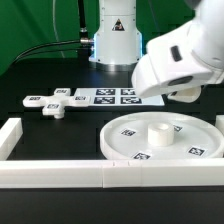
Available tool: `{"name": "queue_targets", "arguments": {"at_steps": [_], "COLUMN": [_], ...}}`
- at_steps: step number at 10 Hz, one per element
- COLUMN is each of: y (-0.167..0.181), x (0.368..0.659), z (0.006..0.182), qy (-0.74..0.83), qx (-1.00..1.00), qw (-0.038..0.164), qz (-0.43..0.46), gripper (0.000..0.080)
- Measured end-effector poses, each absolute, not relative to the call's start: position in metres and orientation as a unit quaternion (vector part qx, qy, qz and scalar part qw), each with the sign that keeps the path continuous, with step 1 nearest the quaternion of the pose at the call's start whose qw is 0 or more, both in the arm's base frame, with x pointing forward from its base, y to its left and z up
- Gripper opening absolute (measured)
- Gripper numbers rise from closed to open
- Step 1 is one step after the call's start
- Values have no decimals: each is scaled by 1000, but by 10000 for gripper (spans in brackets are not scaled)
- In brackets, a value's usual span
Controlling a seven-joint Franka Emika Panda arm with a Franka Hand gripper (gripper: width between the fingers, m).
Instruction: Assemble round table
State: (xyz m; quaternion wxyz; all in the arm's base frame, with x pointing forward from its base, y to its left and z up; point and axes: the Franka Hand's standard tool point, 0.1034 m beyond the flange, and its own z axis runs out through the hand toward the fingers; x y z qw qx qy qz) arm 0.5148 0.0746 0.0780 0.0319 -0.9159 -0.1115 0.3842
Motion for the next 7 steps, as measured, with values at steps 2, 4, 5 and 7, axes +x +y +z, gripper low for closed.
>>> {"name": "queue_targets", "arguments": {"at_steps": [2,4,5,7], "y": [71,72,71,70], "x": [541,548,548,559], "z": [106,102,103,103], "qy": [-112,-109,-108,-105], "qx": [-944,-965,-970,-986], "qw": [31,32,31,29], "qz": [308,238,216,129], "gripper": [407,407,407,407]}}
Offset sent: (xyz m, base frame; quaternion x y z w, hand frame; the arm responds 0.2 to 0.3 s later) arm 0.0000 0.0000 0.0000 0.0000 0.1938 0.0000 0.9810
